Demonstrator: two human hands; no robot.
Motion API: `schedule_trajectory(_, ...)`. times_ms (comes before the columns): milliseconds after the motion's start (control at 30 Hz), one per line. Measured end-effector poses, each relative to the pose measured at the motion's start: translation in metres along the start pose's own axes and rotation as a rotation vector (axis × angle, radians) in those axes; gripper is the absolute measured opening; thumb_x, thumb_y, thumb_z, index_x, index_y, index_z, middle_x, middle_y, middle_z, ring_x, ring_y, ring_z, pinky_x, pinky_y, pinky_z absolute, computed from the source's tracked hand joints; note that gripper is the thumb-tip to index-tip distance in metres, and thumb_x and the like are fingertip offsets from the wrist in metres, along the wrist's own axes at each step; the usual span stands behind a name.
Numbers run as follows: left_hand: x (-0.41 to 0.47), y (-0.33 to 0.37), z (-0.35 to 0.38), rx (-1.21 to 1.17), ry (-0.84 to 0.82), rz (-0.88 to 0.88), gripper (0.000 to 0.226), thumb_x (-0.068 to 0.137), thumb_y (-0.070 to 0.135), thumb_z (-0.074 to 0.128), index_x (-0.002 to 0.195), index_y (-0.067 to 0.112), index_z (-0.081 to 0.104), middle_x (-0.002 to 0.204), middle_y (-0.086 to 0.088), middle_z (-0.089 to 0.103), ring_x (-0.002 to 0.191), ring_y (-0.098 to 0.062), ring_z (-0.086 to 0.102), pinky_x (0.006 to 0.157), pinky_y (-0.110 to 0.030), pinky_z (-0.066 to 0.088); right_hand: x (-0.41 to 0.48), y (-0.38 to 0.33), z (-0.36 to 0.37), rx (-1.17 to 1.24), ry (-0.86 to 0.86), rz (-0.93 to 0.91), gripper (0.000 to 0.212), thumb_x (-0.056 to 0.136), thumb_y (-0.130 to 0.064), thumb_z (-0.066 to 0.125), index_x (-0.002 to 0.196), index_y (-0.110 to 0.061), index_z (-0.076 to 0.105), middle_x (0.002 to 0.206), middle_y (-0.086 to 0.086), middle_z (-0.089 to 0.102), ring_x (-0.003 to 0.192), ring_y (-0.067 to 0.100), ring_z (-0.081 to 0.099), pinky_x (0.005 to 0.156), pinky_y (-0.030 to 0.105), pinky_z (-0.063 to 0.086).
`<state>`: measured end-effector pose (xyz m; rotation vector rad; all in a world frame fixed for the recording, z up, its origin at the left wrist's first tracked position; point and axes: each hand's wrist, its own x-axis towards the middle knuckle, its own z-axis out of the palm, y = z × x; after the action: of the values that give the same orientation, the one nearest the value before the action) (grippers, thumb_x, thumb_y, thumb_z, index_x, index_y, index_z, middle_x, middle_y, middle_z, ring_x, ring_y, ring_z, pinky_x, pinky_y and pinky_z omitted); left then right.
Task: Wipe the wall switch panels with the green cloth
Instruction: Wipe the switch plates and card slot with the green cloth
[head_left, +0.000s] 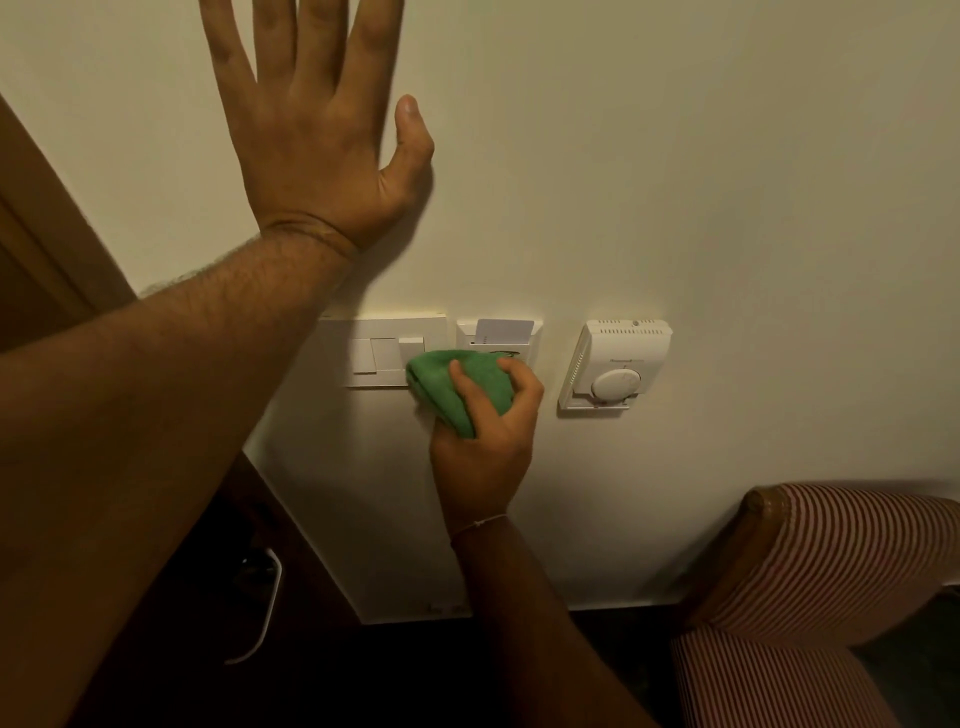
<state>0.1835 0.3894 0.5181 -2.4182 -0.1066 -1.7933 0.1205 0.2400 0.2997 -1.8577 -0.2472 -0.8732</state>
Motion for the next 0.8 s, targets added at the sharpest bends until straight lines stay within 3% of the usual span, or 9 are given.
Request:
schedule_trajectory(100,0.0,0.0,-0.002,0.0,-0.005,0.001,0.066,0.11,0.043,0.047,0.165,0.006,0.041,0.164,-0.031,0.041,0.151,-0.057,0.038,0.118,-0.08,0.024,0.0,0.006,-0.006,-0.054,-0.046,-0.071,0.041,0.082,-0.015,0.09,0.122,-0.018,0.08,0.141,0.017,0.057,0.128,0.036,0.062,0.097,0.043,0.064)
schedule_trajectory(200,0.0,-0.001,-0.001,0.013,-0.002,0.01,0.066,0.11,0.043,0.048,0.164,0.006,0.043,0.164,-0.031,0.042,0.15,-0.057,0.039,0.118,-0.08,0.025,0.003,0.016,-0.017,-0.063,0.03,-0.007,0.034,0.087,-0.022,0.081,0.121,-0.017,0.081,0.145,0.015,0.053,0.132,0.035,0.06,0.104,0.037,0.06)
schedule_trajectory(267,0.0,0.0,-0.001,0.01,0.001,0.009,0.065,0.109,0.042,0.049,0.163,0.005,0.044,0.162,-0.032,0.043,0.149,-0.057,0.041,0.117,-0.081,0.026,0.006,0.023,-0.023,-0.047,0.122,0.071,0.033,0.088,-0.025,0.073,0.119,-0.016,0.082,0.145,0.015,0.052,0.134,0.035,0.059,0.111,0.027,0.055)
schedule_trajectory(400,0.001,0.001,-0.002,0.002,0.004,0.009,0.065,0.109,0.041,0.05,0.162,0.005,0.046,0.161,-0.032,0.044,0.148,-0.058,0.042,0.116,-0.08,0.026,0.009,0.029,-0.024,-0.023,0.167,0.141,0.037,0.085,-0.014,0.082,0.121,-0.012,0.08,0.144,0.021,0.052,0.137,0.034,0.057,0.116,0.008,0.04)
schedule_trajectory(467,-0.001,0.003,-0.002,-0.007,0.004,0.005,0.064,0.109,0.041,0.05,0.162,0.005,0.046,0.161,-0.032,0.045,0.148,-0.058,0.042,0.117,-0.08,0.026,0.007,0.027,-0.021,-0.016,0.155,0.123,0.034,0.087,-0.022,0.078,0.12,-0.012,0.08,0.143,0.021,0.053,0.135,0.035,0.058,0.116,0.013,0.044)
schedule_trajectory(533,-0.002,0.004,-0.002,-0.01,0.005,0.003,0.064,0.109,0.041,0.051,0.162,0.005,0.047,0.161,-0.031,0.045,0.148,-0.057,0.042,0.116,-0.08,0.026,0.002,0.022,-0.017,-0.024,0.111,0.074,0.035,0.089,-0.029,0.072,0.118,-0.013,0.081,0.141,0.022,0.055,0.132,0.036,0.059,0.111,0.029,0.054)
schedule_trajectory(633,-0.001,0.003,-0.001,-0.008,0.013,0.008,0.064,0.108,0.041,0.051,0.161,0.005,0.047,0.16,-0.032,0.046,0.147,-0.058,0.043,0.116,-0.081,0.028,-0.006,0.017,-0.007,-0.041,0.017,0.001,0.033,0.089,-0.025,0.074,0.12,-0.015,0.081,0.139,0.021,0.057,0.129,0.036,0.061,0.101,0.042,0.063)
schedule_trajectory(800,0.0,0.001,-0.002,-0.005,-0.014,-0.001,0.066,0.109,0.043,0.047,0.164,0.006,0.044,0.163,-0.031,0.042,0.15,-0.057,0.039,0.118,-0.081,0.025,-0.008,0.025,-0.005,-0.074,-0.029,-0.039,0.041,0.083,-0.01,0.09,0.121,-0.017,0.081,0.139,0.02,0.059,0.128,0.037,0.062,0.096,0.047,0.064)
